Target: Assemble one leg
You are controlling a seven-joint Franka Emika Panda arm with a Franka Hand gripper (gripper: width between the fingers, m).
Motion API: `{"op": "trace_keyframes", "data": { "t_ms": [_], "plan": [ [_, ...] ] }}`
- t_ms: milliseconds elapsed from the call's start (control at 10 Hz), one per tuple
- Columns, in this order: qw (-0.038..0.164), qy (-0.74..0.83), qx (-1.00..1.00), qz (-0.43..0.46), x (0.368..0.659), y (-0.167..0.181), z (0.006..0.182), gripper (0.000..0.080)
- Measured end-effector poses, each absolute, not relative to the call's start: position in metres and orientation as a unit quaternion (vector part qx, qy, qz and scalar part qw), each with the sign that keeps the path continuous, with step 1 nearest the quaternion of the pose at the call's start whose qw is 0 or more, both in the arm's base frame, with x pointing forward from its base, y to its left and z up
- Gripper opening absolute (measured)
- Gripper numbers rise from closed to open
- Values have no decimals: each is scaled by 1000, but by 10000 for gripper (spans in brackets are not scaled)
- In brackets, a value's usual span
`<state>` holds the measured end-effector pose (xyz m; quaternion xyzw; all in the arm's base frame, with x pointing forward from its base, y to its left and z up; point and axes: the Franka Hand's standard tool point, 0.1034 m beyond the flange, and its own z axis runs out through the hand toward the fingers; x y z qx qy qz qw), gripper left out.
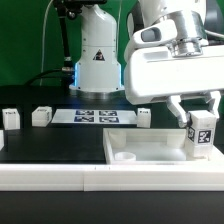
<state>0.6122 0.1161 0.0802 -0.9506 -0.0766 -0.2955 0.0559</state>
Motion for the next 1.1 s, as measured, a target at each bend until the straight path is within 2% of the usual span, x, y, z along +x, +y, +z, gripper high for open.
{"op": "trace_keyframes", "data": {
  "t_ms": [100,200,300,400,500,800,1100],
  "plan": [
    [56,-77,-952,-290,611,116,78,291],
    [56,-77,-952,-290,611,116,78,472],
    [56,-77,-952,-290,611,116,78,588],
    [56,-77,-952,-290,611,116,78,588],
    [56,-77,-952,-290,611,116,78,637],
    [56,-77,-953,-289,611,116,78,646],
    [56,-81,-954,-282,613,119,95,648]
  ]
}}
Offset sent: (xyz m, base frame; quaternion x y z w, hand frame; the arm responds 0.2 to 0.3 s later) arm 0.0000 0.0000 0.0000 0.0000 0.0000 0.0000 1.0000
